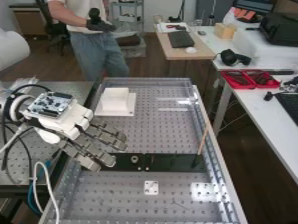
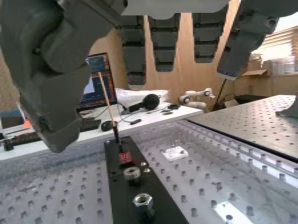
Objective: Grab the larger nut and place it in the white container
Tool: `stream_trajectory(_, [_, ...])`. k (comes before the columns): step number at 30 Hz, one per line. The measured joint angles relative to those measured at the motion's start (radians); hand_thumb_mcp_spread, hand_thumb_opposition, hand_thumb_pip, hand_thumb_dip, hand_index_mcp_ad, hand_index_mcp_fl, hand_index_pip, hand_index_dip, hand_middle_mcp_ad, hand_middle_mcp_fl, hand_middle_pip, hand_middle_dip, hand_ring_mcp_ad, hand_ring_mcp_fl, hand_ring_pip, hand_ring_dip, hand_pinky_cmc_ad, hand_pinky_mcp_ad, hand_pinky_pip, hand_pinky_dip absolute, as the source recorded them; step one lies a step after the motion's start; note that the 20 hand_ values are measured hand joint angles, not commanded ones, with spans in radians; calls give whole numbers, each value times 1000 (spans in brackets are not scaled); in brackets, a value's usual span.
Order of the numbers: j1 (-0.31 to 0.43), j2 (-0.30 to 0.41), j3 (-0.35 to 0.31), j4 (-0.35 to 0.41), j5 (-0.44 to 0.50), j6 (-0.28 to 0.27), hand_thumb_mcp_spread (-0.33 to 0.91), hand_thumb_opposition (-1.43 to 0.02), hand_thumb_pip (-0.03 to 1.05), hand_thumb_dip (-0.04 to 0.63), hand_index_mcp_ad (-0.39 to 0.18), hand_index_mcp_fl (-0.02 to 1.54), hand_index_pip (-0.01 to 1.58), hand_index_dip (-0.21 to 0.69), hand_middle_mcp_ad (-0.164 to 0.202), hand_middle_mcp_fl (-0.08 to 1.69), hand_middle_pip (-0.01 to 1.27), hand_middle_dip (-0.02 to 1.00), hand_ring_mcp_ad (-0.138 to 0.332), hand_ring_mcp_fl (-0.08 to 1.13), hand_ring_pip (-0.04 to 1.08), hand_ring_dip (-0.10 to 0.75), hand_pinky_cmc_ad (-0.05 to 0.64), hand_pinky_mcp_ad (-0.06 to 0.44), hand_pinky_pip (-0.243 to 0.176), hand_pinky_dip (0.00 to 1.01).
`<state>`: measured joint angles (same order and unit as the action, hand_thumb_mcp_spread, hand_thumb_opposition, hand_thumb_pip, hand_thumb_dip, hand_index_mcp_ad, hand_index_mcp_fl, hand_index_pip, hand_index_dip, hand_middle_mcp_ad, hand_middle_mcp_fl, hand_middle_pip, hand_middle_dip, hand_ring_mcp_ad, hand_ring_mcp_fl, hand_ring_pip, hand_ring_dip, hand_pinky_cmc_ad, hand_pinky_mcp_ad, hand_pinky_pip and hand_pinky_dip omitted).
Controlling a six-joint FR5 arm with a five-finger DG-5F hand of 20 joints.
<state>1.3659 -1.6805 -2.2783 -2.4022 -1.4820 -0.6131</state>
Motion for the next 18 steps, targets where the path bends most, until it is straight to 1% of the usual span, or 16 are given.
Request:
stream_trajectory(1, [-4,-12,0,18,-6,13,286,-805,646,159,0,58,754,-2,103,72,134,164,222,10,94,58,314,265,-89,475])
stream_trajectory(3, [-8,-30,0,33,-14,26,293,-805,648,175,-7,51,848,0,103,72,134,166,225,10,94,58,314,265,-89,475])
stream_trajectory(4, [-11,-44,1,42,-18,31,291,-817,648,190,-16,52,902,24,103,75,138,171,225,10,91,58,312,265,-89,475])
stream_trajectory(5, [-13,-55,3,50,-20,34,298,-829,648,188,-23,30,949,31,103,75,138,173,225,10,91,58,328,267,-89,475])
stream_trajectory(7, [-14,-68,6,61,-21,31,298,-834,648,206,-24,2,1038,37,103,12,138,171,227,7,91,58,335,278,-89,475])
stream_trajectory(9, [-15,-84,8,72,-18,26,293,-833,653,206,-24,5,1112,59,103,2,138,171,223,10,89,58,330,278,-89,475])
stream_trajectory(10, [-15,-89,8,79,-14,23,293,-848,682,215,-31,5,1159,65,103,2,138,171,215,10,89,58,328,278,-89,475])
stream_trajectory(11, [-14,-94,8,87,-8,18,297,-852,702,220,-37,3,1189,82,103,5,138,171,215,10,89,58,337,278,-89,475])
stream_trajectory(12, [-13,-97,7,92,-3,14,300,-860,709,222,-38,9,1203,79,103,5,138,171,209,10,89,58,342,278,-89,475])
stream_trajectory(13, [-10,-100,6,100,5,7,300,-860,709,227,-38,9,1239,96,103,2,134,171,208,10,87,58,342,278,-89,475])
stream_trajectory(18, [7,-116,-6,141,43,-14,300,-860,709,236,-38,5,1295,108,103,2,134,171,206,10,87,58,342,276,-89,475])
